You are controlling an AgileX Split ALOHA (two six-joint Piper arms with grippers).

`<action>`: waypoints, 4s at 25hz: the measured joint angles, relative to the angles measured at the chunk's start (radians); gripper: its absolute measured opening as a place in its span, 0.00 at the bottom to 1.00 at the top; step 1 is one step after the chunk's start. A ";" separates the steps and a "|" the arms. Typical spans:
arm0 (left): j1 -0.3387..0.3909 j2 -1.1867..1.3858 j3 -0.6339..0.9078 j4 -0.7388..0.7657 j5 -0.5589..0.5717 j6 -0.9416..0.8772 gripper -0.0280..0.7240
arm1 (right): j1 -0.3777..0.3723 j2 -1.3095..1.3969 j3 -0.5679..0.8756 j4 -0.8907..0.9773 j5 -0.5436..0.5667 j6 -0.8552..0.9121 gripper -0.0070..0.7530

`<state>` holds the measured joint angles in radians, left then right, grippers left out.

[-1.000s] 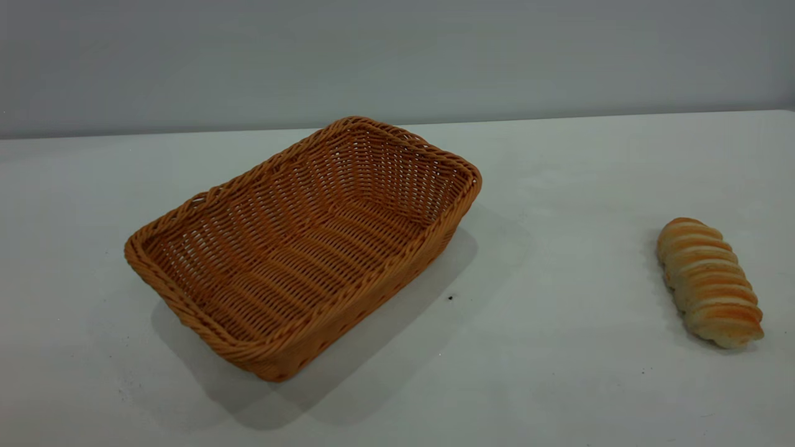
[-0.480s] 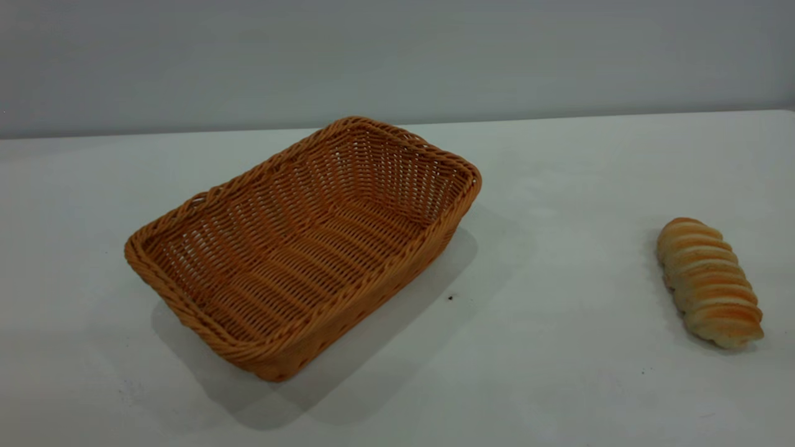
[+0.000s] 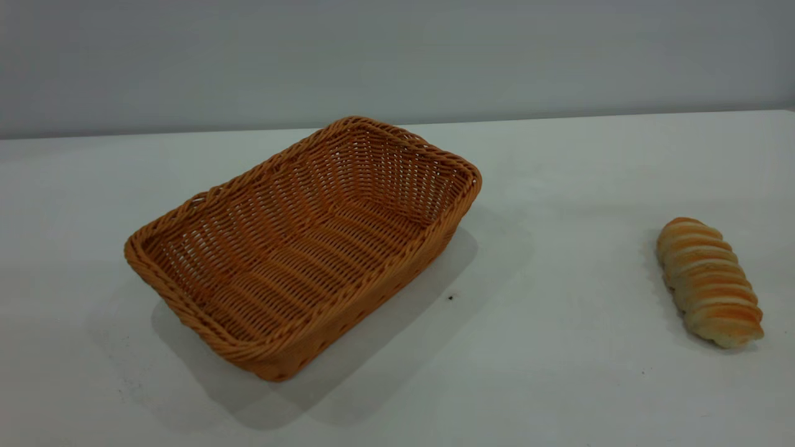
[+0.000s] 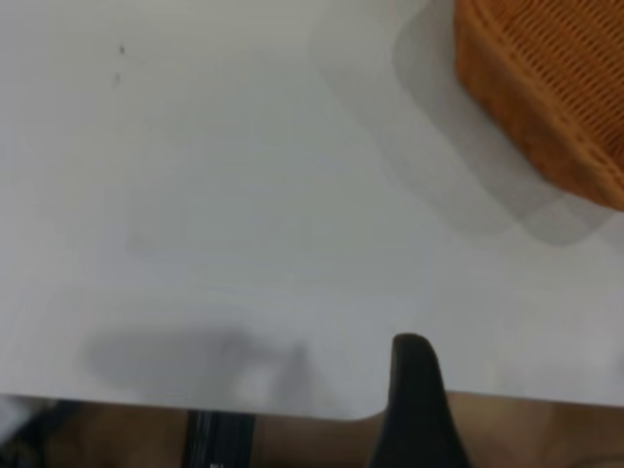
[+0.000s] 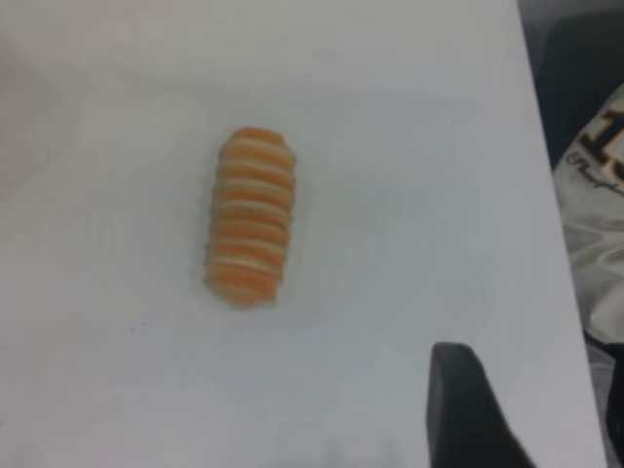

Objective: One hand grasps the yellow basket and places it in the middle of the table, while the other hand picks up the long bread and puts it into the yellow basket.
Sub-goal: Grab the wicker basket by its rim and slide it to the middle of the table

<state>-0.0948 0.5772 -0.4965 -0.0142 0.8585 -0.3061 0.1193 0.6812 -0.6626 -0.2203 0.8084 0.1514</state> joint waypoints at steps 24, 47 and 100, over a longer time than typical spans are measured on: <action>0.000 1.027 -0.350 -0.306 -0.296 -0.021 0.81 | 0.000 0.274 -0.008 0.104 -0.189 0.048 0.52; -0.155 1.441 -0.616 -0.350 -0.329 -0.021 0.81 | 0.000 0.274 -0.008 0.104 -0.188 0.043 0.52; -0.176 1.383 -0.708 -0.091 -0.112 -0.444 0.81 | 0.000 0.274 -0.008 0.123 -0.171 0.042 0.52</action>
<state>-0.2710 1.9601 -1.2041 -0.1050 0.7463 -0.7502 0.1193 0.9552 -0.6706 -0.0968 0.6370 0.1932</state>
